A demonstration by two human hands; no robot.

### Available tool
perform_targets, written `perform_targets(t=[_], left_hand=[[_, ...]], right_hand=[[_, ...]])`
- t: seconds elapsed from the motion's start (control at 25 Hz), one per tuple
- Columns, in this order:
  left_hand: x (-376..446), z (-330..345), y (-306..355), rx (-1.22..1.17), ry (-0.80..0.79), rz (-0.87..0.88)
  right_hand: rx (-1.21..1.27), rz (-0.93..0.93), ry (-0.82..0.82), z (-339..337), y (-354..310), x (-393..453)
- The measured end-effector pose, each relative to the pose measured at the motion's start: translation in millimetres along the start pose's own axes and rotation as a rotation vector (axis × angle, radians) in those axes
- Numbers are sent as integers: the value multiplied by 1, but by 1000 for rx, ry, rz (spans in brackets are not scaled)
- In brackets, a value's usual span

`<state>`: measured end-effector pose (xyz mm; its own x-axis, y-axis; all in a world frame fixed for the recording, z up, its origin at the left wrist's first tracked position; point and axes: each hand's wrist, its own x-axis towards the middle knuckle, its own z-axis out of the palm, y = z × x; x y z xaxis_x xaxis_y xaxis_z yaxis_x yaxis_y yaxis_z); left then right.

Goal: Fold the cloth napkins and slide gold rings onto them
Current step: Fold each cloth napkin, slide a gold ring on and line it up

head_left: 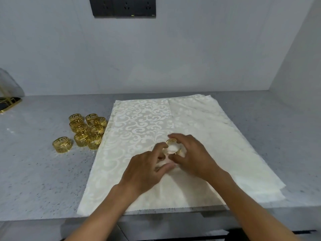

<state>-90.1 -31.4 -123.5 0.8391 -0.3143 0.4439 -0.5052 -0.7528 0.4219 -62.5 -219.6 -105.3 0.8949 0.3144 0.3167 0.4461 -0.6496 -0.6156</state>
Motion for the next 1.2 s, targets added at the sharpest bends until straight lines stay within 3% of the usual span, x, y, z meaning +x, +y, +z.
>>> perform_targets(t=[0.12,0.24,0.36,0.6,0.84,1.0,1.08,1.2], left_hand=[[6,-3,3,84,-158,19],[23,-2,9,251,-220,109],[32,-2,12,389,-298,166],[31,-3,16,513,-338,200],[36,-8,14,536,-247,265],[52,-29,25,417,-414,196],[56,-39,27,424,-513,163],[54,-40,22,495,-532,223]], right_hand=[[-104,83,105,-49,15,-9],[-432,225,-170,-100,41,-26],[-382,285,-342,-107,49,-36],[-207,158,-312,-70,34,-17],[-66,90,-357,-46,23,1],[70,59,-402,-37,19,2],[9,62,-354,-37,26,-9],[-209,-88,-164,-34,41,-33]])
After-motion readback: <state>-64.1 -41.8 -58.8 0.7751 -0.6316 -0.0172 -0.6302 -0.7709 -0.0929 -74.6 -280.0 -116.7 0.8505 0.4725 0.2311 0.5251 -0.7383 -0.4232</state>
